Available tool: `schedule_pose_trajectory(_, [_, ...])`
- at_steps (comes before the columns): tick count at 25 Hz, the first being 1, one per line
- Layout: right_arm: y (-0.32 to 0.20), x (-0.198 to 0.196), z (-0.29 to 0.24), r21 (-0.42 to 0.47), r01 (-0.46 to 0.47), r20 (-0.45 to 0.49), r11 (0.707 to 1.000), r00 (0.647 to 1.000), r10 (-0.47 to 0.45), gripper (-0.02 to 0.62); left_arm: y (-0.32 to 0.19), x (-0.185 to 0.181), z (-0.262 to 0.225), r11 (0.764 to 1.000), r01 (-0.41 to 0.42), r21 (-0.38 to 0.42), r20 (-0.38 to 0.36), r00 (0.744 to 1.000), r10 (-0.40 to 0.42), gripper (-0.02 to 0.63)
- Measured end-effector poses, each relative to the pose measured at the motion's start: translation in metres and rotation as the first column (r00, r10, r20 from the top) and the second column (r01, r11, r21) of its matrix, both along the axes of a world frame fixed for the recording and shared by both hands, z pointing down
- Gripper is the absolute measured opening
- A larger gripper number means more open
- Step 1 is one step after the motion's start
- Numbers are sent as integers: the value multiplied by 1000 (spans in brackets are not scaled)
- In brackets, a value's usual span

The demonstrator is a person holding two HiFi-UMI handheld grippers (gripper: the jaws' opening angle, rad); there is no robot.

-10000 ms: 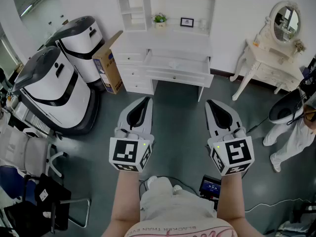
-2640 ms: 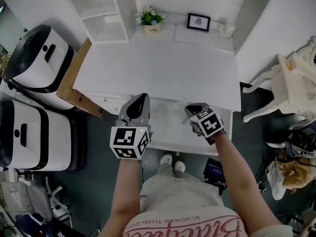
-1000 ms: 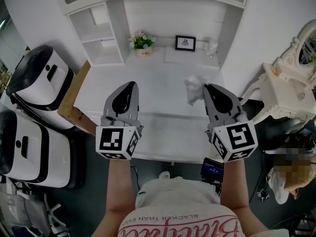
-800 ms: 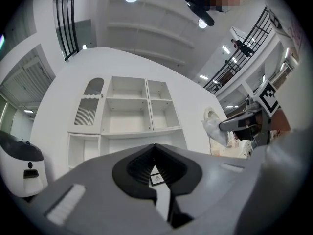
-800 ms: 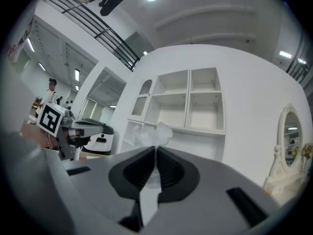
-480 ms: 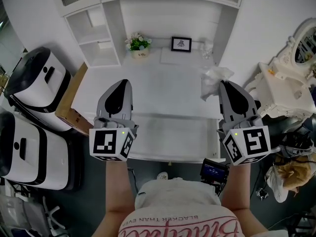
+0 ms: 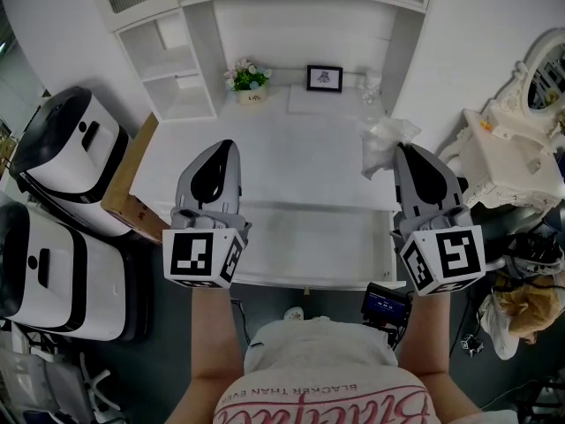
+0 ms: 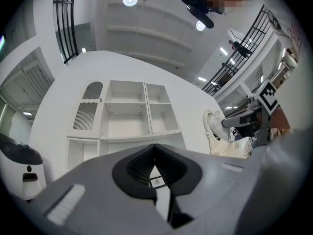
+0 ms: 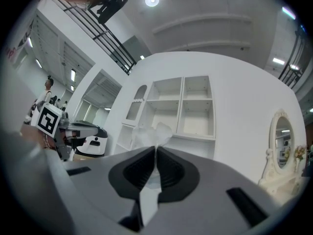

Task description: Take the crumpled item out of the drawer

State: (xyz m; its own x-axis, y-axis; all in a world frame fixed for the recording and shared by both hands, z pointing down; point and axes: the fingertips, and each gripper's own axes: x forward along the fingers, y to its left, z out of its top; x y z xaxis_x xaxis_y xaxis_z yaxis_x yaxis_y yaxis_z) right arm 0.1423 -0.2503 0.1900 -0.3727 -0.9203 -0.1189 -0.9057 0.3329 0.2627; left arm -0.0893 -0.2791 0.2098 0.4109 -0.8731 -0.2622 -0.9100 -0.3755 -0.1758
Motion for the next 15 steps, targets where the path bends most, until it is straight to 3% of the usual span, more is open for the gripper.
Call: schedule_pose_trajectory(15, [2, -1, -5, 20, -16, -16, 1000, 1000, 16, 18, 4, 0, -6, 1000, -6, 21, 7, 1000, 5, 9])
